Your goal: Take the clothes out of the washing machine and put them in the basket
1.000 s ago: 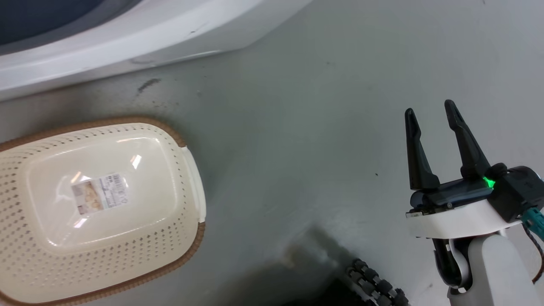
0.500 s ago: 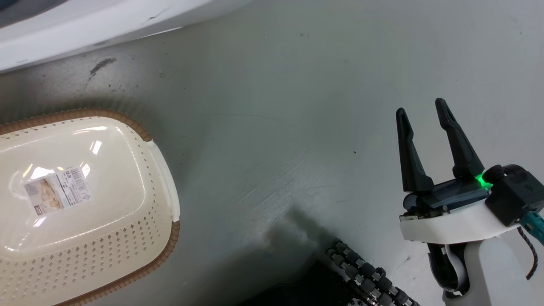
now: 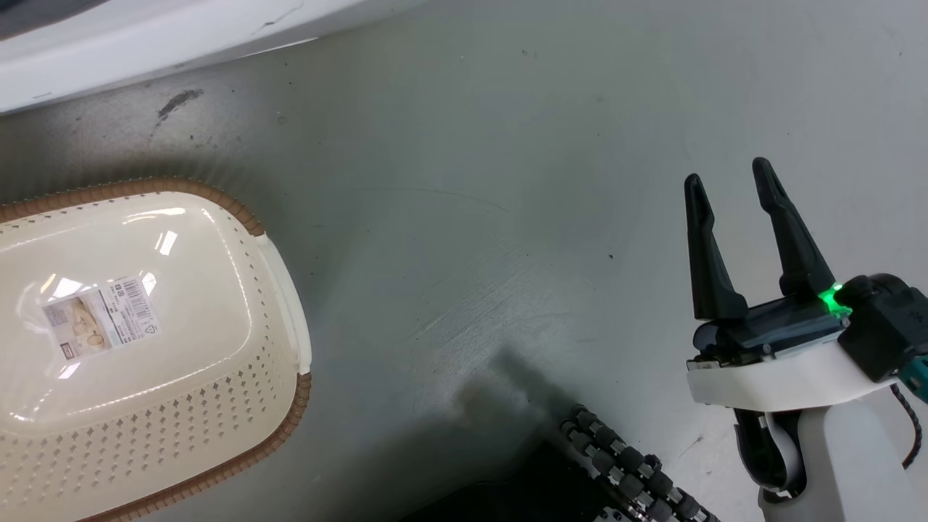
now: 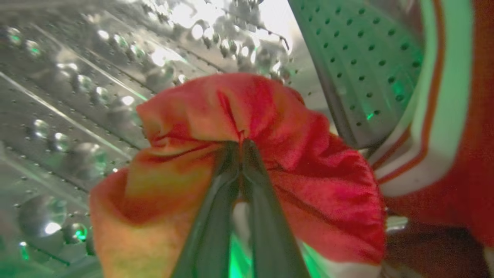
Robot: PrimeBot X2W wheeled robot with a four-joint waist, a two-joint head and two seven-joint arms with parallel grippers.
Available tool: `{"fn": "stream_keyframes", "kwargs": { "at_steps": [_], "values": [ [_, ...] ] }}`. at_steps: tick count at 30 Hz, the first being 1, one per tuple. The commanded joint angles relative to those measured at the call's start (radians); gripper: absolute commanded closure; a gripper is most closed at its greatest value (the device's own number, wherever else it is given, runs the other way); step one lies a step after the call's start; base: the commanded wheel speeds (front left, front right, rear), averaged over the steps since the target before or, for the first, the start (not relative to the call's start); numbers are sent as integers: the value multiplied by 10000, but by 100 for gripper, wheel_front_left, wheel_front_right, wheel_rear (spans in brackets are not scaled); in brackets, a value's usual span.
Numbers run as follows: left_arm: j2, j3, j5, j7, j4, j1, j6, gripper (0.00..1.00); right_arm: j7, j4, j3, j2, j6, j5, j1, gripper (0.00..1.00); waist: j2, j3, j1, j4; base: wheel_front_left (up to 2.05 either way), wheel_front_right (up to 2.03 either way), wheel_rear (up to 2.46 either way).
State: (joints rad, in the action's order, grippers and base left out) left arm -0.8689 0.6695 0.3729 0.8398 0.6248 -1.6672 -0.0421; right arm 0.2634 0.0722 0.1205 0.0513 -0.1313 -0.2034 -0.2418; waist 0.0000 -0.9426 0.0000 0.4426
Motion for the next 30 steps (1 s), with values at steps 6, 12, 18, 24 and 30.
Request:
{"fn": "stream_keyframes", "kwargs": {
  "at_steps": [6,12,18,24,30],
  "values": [
    [-231,-253,71,-1241,-677,439,414,100,21,-89,15,-17,10,120,-398,0,0,310,0,-18,0,0,0],
    [223,-407,210,-3533,-87,964,577,100,21,-218,-362,-13,10,442,-484,0,0,1060,0,-394,0,0,0],
    [1075,-587,661,-6155,1218,1848,600,100,21,-428,-805,-13,10,845,-385,0,0,2101,0,-871,0,0,0],
    [2197,-793,1310,-9168,2731,3410,398,100,21,-709,-1280,-10,10,1467,47,0,0,3687,0,-1511,0,0,0],
    [3048,-915,1721,-10756,3527,4850,360,100,21,-905,-1430,-8,10,1856,461,0,0,4924,0,-1964,0,0,0]
  ]
}}
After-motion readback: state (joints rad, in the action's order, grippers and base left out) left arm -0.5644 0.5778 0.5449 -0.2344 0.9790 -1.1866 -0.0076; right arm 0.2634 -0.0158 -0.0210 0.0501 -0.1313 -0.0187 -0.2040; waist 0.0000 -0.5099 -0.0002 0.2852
